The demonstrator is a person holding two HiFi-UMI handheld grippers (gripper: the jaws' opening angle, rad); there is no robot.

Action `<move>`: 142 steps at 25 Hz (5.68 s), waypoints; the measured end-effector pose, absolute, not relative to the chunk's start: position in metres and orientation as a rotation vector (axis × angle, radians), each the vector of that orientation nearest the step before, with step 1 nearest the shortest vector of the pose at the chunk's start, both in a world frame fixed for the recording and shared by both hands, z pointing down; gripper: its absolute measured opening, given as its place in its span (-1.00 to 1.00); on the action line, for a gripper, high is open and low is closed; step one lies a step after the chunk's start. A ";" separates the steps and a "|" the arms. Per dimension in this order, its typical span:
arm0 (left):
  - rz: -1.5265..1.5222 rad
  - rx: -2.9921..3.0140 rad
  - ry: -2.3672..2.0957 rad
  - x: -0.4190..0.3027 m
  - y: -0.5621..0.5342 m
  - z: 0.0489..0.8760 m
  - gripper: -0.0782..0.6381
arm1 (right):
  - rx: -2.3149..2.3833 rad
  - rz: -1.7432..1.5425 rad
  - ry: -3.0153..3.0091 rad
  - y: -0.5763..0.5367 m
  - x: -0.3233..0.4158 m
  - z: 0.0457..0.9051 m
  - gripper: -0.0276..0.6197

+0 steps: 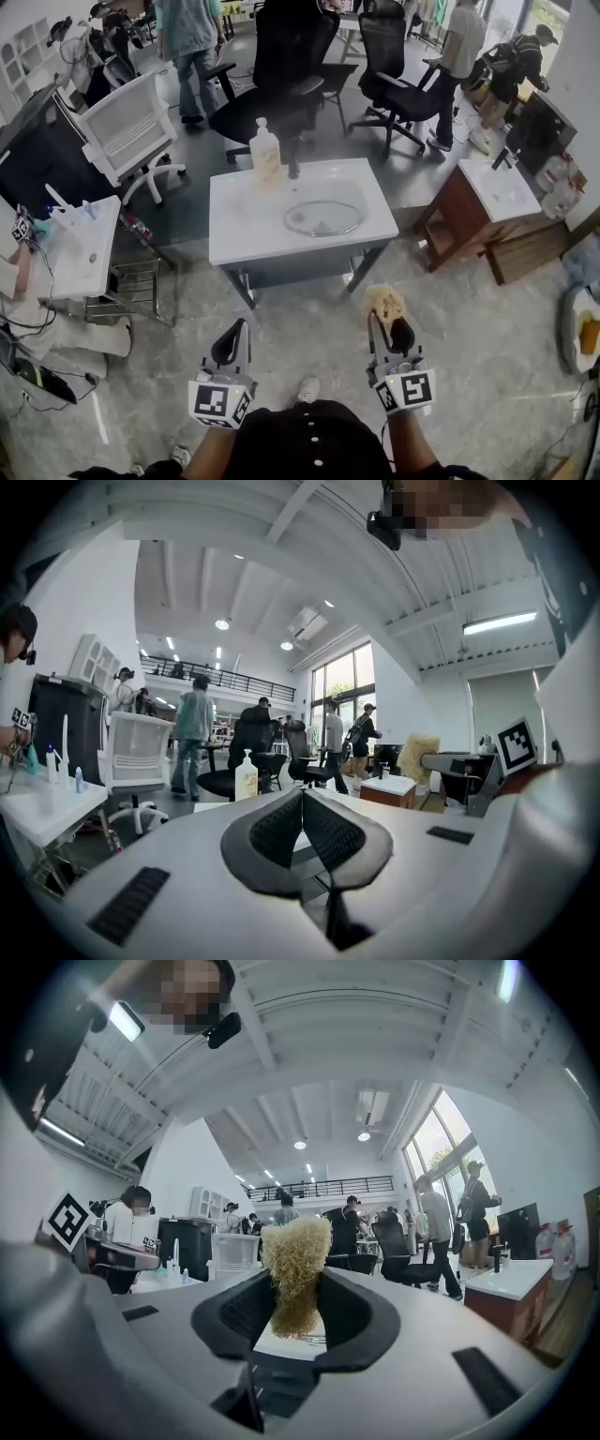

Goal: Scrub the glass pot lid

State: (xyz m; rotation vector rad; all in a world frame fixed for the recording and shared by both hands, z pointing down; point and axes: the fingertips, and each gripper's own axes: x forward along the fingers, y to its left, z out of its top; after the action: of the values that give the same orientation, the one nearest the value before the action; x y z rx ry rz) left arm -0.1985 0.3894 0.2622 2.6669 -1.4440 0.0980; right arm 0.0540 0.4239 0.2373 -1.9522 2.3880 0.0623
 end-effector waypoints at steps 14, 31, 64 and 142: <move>0.127 2.614 -1.466 -0.167 0.336 0.280 -0.71 | -1.968 0.058 2.402 0.362 0.095 0.247 -0.46; 0.151 2.684 -1.350 -0.116 0.177 0.281 -0.71 | -1.985 0.117 2.419 0.218 0.122 0.237 -0.46; 0.177 2.645 -1.099 -0.092 -0.038 0.309 -0.71 | -2.020 0.221 2.512 -0.008 0.128 0.239 -0.46; 0.632 1.516 -0.456 -0.030 -0.055 0.641 -0.37 | 0.339 1.859 3.933 -0.094 0.113 0.669 -0.47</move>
State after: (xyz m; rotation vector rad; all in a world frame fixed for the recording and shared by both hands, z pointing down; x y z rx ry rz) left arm -0.0299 -0.0548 0.6408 1.5158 -0.4565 0.6322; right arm 0.1135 -0.0943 0.6691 0.3389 3.9333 1.8595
